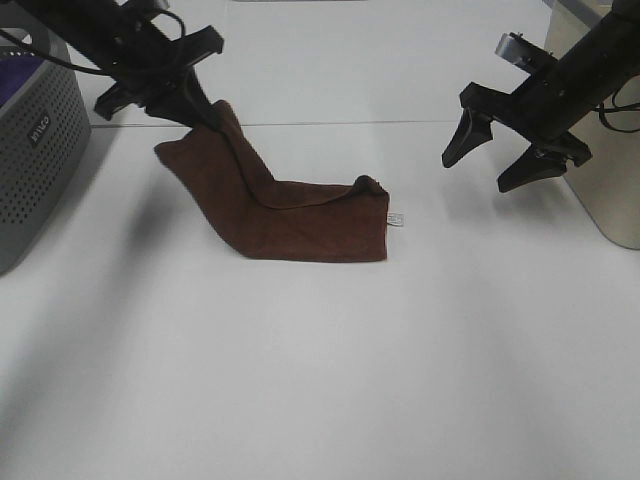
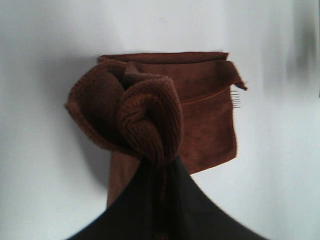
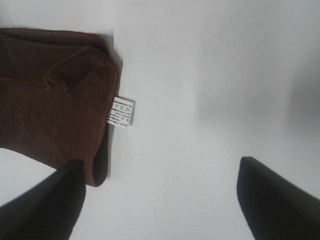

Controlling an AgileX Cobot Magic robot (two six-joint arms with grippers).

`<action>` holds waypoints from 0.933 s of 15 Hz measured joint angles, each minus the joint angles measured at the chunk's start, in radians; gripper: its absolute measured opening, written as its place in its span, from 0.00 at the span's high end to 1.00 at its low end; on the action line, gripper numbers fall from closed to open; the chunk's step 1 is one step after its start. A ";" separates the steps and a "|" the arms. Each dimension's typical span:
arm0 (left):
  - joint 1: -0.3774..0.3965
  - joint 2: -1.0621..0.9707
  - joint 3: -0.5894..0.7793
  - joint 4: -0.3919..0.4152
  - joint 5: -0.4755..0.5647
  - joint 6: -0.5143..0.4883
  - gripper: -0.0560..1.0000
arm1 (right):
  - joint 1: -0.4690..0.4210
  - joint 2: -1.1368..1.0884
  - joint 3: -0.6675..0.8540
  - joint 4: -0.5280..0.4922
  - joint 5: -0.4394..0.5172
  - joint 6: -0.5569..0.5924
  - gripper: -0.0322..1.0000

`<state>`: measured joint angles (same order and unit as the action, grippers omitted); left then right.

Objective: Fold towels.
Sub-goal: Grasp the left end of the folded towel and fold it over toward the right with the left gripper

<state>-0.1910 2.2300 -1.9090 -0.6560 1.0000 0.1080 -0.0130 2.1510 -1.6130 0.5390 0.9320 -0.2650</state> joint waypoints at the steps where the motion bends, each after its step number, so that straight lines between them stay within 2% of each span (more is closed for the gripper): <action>1: -0.040 0.002 0.000 -0.024 -0.033 -0.003 0.91 | 0.000 0.000 0.000 0.000 0.000 0.000 0.21; 5: -0.184 0.090 -0.007 -0.108 -0.189 -0.019 0.91 | 0.000 0.000 0.000 0.003 0.000 0.001 0.21; 7: -0.218 0.131 -0.009 -0.110 -0.259 -0.053 0.90 | 0.000 0.000 0.000 0.003 0.000 0.002 0.21; 8: -0.228 0.147 -0.009 -0.111 -0.287 -0.078 0.86 | 0.000 0.000 0.000 0.003 0.000 0.003 0.21; 9: -0.232 0.158 -0.009 -0.113 -0.303 -0.093 0.79 | 0.000 0.000 0.000 0.003 0.000 0.003 0.21; 10: -0.235 0.164 -0.009 -0.130 -0.318 -0.098 0.67 | 0.000 0.000 0.000 0.004 0.000 0.003 0.21; 12: -0.242 0.166 -0.009 -0.209 -0.341 -0.099 0.45 | 0.000 0.000 0.000 0.007 0.001 0.003 0.21; 14: -0.242 0.166 -0.009 -0.309 -0.347 -0.059 0.38 | 0.000 0.000 0.000 0.008 0.001 0.003 0.21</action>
<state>-0.4330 2.3960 -1.9180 -0.9650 0.6530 0.0490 -0.0130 2.1510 -1.6130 0.5470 0.9330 -0.2620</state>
